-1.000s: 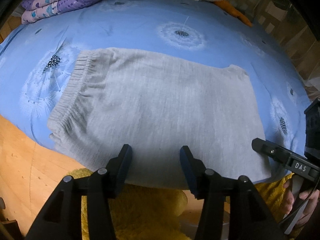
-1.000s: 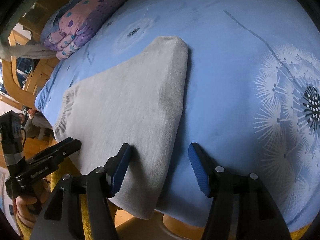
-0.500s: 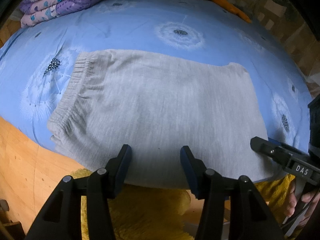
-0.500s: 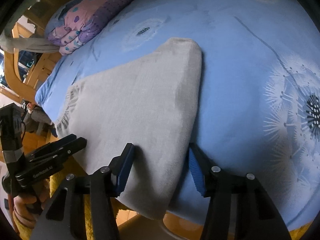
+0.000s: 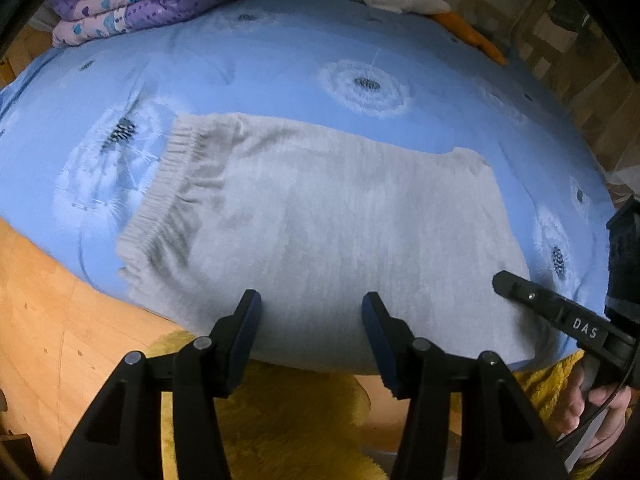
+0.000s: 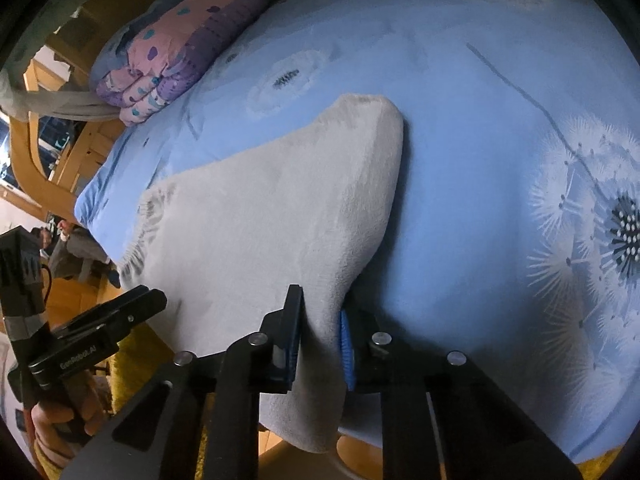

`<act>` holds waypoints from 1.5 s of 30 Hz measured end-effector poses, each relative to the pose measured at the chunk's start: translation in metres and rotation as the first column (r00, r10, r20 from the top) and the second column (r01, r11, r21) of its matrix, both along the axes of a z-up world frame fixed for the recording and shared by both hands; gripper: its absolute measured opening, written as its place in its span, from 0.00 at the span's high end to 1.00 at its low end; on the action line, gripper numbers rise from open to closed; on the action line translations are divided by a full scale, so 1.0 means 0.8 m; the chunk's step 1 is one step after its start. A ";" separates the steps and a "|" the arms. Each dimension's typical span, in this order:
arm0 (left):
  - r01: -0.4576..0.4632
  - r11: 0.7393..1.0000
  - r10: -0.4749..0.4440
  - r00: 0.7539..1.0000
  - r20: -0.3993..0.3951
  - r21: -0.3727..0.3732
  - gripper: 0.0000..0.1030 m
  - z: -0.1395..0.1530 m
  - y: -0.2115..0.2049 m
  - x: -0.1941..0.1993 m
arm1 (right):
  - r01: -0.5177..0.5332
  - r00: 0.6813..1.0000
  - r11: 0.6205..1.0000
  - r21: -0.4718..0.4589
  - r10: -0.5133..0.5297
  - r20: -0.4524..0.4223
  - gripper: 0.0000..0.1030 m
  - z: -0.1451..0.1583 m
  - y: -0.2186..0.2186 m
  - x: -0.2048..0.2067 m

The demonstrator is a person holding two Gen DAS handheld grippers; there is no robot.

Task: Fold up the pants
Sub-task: 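Grasp the folded edge with the right tool and lift it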

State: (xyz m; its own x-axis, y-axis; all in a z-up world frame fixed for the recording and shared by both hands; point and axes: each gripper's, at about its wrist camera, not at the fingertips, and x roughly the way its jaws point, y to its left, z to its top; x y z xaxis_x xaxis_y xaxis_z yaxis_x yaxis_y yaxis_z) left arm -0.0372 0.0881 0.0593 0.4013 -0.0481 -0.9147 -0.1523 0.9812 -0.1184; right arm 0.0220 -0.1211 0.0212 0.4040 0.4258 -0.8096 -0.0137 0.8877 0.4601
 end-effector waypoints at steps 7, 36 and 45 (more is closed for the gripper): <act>-0.032 0.999 0.032 0.999 0.027 -0.003 0.46 0.015 0.017 -0.007 | -0.014 0.999 1.000 -0.015 0.015 0.042 0.85 0.026 0.003 -0.002; -0.107 0.994 0.107 0.993 0.046 0.002 0.46 0.025 0.061 -0.015 | -0.155 0.960 0.986 -0.067 0.166 0.226 0.87 0.124 0.056 -0.001; -0.140 0.990 0.140 0.988 0.060 0.009 0.46 0.032 0.083 -0.016 | -0.223 0.934 0.971 -0.084 0.237 0.266 0.87 0.146 0.092 0.014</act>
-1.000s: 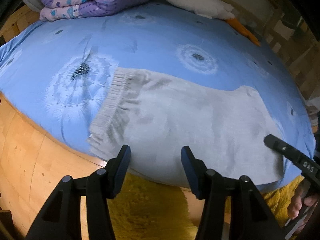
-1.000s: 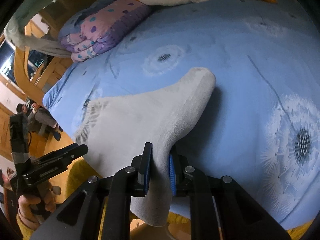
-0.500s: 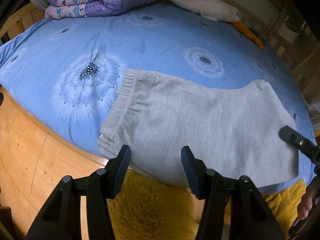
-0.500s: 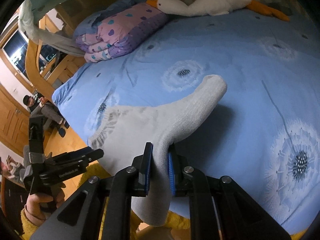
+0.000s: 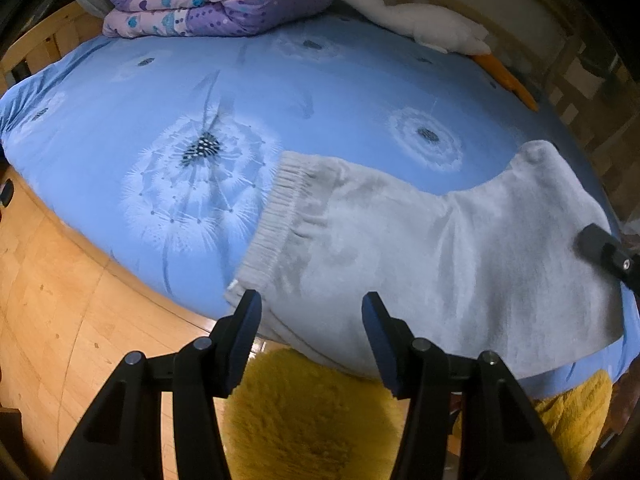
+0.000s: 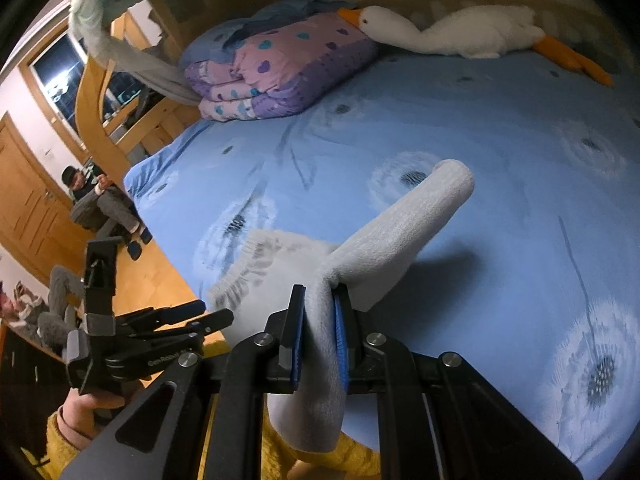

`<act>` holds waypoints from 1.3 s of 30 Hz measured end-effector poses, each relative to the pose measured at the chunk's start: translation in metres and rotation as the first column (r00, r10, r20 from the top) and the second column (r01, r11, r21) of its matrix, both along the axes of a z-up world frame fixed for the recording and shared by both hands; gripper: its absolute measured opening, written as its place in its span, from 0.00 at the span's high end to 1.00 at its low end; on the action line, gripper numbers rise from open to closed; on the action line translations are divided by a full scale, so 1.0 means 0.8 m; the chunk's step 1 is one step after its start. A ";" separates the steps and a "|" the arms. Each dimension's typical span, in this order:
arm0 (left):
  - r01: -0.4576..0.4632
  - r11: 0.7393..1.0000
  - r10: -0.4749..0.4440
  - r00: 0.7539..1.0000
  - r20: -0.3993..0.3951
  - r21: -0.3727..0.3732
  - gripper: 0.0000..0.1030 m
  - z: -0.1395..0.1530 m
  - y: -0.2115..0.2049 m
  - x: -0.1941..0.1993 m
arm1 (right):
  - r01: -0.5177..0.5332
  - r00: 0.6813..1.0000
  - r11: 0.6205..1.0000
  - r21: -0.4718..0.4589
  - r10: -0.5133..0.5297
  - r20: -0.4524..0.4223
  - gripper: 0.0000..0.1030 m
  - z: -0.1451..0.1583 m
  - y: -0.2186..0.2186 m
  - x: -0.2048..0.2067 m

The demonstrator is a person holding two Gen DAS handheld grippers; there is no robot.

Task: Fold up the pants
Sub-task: 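Grasp the folded edge with the right tool and lift it, then fold the lifted edge over the pants and open the right tool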

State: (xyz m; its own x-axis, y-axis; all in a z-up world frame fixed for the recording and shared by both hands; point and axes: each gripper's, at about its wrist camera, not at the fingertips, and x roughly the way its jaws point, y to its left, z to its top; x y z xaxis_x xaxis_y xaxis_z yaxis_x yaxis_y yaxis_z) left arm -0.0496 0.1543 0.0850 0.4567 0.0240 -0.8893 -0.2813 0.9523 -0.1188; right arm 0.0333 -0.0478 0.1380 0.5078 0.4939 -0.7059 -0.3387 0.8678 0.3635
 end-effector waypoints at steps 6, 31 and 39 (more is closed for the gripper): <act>-0.030 1.000 0.030 1.000 0.007 0.000 0.46 0.004 0.016 0.004 | -0.064 0.998 0.998 0.002 0.064 0.022 0.88 0.013 0.035 0.018; -0.169 0.985 0.168 0.986 -0.017 -0.030 0.47 -0.024 0.106 -0.016 | -0.354 0.931 0.935 -0.022 0.350 -0.101 0.92 -0.057 0.233 0.069; -0.181 0.983 0.181 0.983 -0.004 -0.029 0.47 -0.015 0.118 -0.025 | -0.360 0.926 0.932 0.030 0.361 -0.112 0.90 -0.058 0.232 0.067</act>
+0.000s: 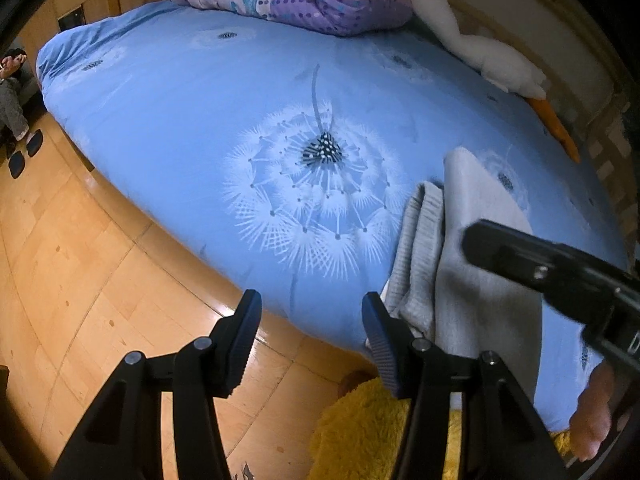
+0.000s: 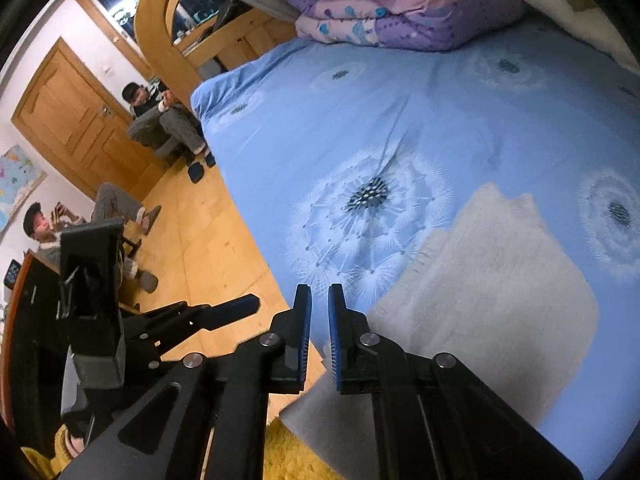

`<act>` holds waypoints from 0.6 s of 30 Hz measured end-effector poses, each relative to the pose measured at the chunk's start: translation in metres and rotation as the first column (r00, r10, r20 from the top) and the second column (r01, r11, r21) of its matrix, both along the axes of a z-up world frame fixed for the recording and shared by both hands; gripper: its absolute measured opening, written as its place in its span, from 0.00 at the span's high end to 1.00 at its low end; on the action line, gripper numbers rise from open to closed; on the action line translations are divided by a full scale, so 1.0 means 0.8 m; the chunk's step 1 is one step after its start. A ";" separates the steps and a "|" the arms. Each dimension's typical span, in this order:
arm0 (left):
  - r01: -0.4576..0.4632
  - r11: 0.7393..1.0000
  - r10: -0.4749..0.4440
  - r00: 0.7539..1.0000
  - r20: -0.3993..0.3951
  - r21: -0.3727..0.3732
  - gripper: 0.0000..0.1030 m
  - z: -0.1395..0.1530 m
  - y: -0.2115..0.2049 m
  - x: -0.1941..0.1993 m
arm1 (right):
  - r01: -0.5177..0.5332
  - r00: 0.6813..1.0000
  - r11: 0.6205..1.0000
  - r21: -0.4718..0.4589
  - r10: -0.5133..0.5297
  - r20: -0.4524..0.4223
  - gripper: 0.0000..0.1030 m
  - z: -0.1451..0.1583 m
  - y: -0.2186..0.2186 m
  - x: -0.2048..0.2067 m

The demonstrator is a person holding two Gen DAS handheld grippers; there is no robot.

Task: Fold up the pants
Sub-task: 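Fold the lifted edge over the pants and open the right tool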

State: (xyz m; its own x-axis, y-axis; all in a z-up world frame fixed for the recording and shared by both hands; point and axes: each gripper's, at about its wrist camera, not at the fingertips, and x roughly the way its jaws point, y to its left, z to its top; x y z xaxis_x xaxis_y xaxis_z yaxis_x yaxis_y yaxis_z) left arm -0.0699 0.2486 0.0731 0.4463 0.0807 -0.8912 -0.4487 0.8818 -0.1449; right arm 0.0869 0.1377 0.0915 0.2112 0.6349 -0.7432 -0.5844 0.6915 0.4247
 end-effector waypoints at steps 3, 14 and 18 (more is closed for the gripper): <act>0.011 1.000 -0.011 1.000 0.022 -0.018 0.47 0.009 -0.001 0.002 | 0.069 0.998 0.998 -0.008 -0.069 0.011 0.82 0.007 -0.031 0.003; 0.186 0.978 -0.180 0.982 0.065 -0.091 0.46 0.025 -0.052 0.036 | 0.297 0.953 0.953 -0.062 -0.300 -0.048 0.70 -0.015 -0.146 0.002; 0.226 0.968 -0.222 0.974 0.047 -0.112 0.46 0.011 -0.069 0.052 | 0.318 0.944 0.945 -0.077 -0.323 -0.071 0.70 -0.029 -0.162 -0.005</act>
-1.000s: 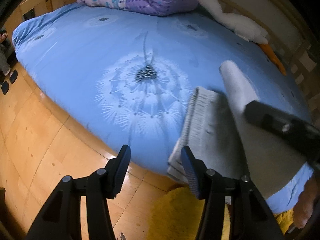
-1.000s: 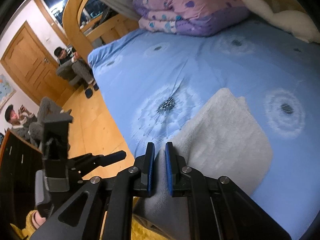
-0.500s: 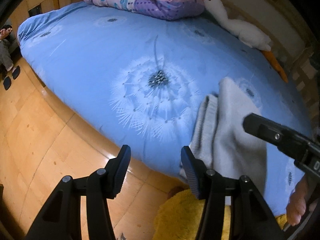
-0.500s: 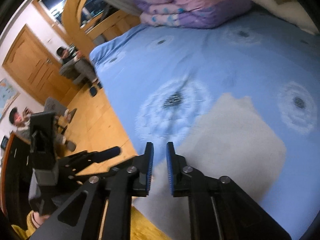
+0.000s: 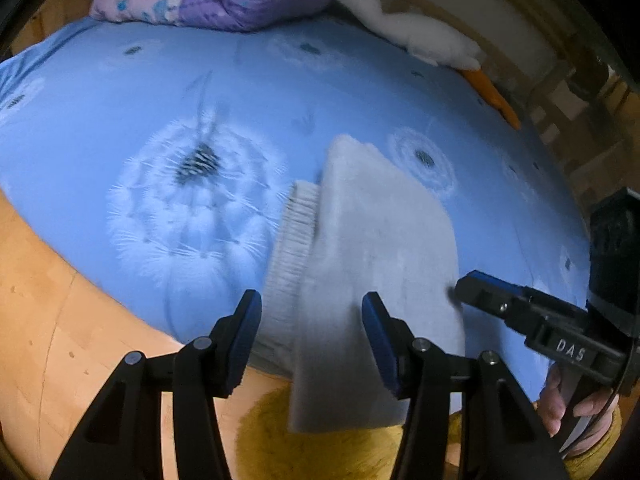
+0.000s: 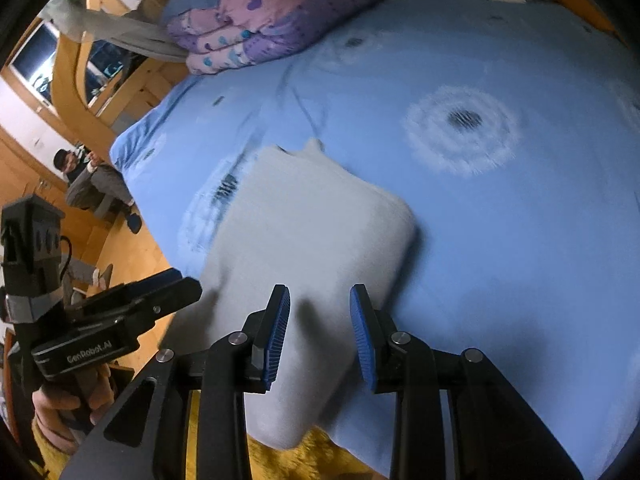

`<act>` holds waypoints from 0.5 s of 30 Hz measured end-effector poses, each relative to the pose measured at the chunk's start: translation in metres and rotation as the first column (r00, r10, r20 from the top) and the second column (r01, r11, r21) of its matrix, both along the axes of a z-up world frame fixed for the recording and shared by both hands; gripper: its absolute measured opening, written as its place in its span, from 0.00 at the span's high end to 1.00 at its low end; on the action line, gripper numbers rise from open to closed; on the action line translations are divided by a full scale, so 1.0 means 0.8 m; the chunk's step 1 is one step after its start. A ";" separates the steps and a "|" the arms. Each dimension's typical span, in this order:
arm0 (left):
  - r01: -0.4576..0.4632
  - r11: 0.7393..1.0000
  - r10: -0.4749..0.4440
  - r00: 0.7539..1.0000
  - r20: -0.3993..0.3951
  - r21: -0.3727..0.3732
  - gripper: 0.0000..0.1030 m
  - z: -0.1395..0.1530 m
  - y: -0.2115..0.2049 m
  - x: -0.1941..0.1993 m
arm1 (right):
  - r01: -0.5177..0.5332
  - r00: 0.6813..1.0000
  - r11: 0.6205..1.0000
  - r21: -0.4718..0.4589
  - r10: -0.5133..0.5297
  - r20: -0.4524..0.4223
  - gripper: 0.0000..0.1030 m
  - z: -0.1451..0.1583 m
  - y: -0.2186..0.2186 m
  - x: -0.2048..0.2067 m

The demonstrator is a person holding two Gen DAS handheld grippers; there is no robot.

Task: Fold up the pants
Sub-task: 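Fold the lifted edge over the pants and open the right tool, then grasp the folded bundle edge with the left tool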

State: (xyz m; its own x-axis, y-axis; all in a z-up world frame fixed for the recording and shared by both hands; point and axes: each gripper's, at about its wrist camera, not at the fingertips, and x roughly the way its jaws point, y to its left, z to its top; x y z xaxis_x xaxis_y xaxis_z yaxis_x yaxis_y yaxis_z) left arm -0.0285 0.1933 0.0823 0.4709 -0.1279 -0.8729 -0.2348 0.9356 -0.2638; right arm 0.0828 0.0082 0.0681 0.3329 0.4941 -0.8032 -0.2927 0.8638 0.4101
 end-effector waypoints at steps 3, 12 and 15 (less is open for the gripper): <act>0.029 1.000 -0.029 1.000 -0.001 0.008 0.47 -0.007 -0.010 0.008 | 0.014 1.000 1.000 0.000 -0.014 -0.018 0.70 -0.009 -0.011 -0.003; 0.090 0.996 -0.090 0.996 0.030 0.005 0.89 -0.018 -0.026 0.020 | 0.039 0.999 0.999 0.019 -0.038 -0.034 0.68 -0.016 -0.023 -0.009; 0.094 0.995 -0.092 0.993 0.076 -0.024 0.90 -0.004 -0.021 0.016 | 0.038 0.999 0.999 0.021 -0.037 -0.034 0.68 -0.016 -0.024 -0.009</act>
